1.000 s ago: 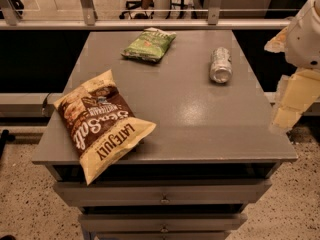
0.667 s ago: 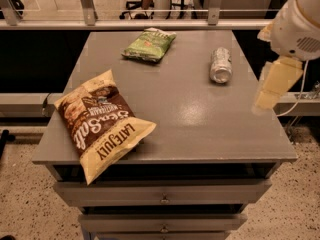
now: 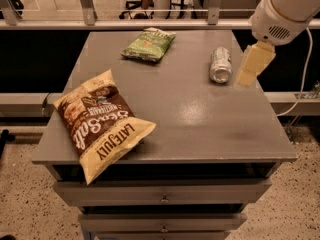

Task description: Pick 7up can

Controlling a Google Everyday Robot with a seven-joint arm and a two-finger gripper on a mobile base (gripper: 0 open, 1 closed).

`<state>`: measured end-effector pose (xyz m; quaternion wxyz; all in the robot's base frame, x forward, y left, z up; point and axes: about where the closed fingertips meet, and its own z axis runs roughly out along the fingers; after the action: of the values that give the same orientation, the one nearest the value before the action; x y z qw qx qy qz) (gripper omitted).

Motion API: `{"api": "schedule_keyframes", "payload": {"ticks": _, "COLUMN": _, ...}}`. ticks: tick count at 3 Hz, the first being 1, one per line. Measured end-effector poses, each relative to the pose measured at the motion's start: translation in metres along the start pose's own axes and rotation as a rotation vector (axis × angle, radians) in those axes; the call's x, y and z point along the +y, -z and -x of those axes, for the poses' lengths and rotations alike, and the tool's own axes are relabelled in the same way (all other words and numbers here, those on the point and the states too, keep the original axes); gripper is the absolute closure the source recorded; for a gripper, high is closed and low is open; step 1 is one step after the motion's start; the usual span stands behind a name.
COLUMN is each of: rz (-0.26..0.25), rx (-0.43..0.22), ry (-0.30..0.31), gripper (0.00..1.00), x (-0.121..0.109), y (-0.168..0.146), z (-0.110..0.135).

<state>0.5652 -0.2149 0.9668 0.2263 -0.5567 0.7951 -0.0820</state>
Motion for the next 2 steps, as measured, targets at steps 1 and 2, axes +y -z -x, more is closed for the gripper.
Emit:
{"api": "schedule_keyframes", "payload": {"ticks": 1, "rz": -0.049, "rx": 0.019, "ry": -0.207, "gripper": 0.0, "x": -0.063, "y": -0.06, "z": 0.007}}
{"api": "schedule_keyframes", "payload": {"ticks": 2, "rz": -0.062, "rx": 0.042, "ry": -0.361, "gripper": 0.0, "x": -0.088, "y": -0.095, "z": 0.009}}
